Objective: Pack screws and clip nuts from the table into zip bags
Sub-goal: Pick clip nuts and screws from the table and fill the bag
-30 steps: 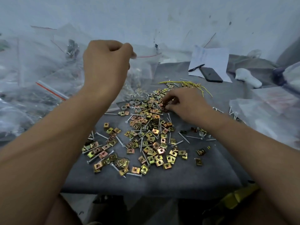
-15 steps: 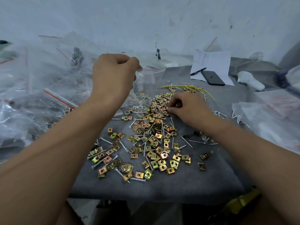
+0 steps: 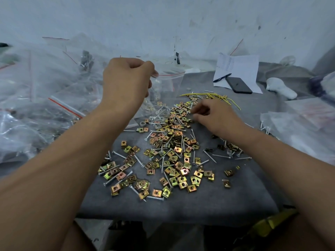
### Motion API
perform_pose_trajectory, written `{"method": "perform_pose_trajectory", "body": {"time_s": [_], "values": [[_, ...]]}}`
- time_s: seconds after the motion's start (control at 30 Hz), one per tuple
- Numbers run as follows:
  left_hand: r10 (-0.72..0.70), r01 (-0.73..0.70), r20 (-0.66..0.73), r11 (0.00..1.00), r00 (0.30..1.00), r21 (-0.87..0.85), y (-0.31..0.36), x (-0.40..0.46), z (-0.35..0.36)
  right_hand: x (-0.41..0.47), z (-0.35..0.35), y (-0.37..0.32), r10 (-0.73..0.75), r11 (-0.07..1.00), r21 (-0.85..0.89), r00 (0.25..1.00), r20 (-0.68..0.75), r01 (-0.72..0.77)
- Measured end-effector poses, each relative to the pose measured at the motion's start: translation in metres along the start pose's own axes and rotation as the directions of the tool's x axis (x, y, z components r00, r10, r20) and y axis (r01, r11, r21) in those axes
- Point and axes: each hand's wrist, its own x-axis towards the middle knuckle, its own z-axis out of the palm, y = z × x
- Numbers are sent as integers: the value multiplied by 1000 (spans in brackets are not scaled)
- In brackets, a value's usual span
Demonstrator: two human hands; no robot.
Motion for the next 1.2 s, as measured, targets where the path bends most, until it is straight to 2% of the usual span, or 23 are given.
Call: {"method": "perform_pose_trajectory", "body": {"time_s": [0.13,0.3,0.43,0.63,0.7,0.73,0.77,0.83,0.9,1.0,1.1,1.2], "values": [[-7,7,-1,1000,1000,-3,-1,2,0,0,0,-4,52,992,-118,998,18,-50],[-6,6,5,1000,1000,2,-2,1,3,-4,9,-19,48,987,-155,999,26,-43],[-13,13,9,1000,1000,0,-1,0,2,-3,9,-21,74,995,-76,996,49,-70],[-20,20,12,1000,1000,12,-1,0,0,-3,7,-19,41,998,-52,995,87,-36],[-21,21,10,1000,1000,13,-1,1,1,-1,4,-17,71,997,36,992,103,-75],[-21,21,9,1000,1000,13,-1,1,1,-1,1,-16,102,982,148,988,112,-118],[-21,21,7,1000,1000,13,-1,1,1,-1,-2,-16,132,939,301,983,127,-165],[-30,29,15,999,999,19,-1,1,1,-2,-11,-17,167,759,605,970,175,-239],[-44,43,34,999,998,31,0,2,1,-4,-22,-17,150,578,774,967,208,-256],[-26,23,54,998,998,56,0,1,0,-8,-34,-19,74,351,903,969,236,-247],[40,-48,87,994,995,93,4,-4,1,-12,-43,-24,2,121,957,965,264,-262],[113,-132,137,981,984,142,8,-9,3,-15,-48,-28,-43,-21,963,962,269,-270]]}}
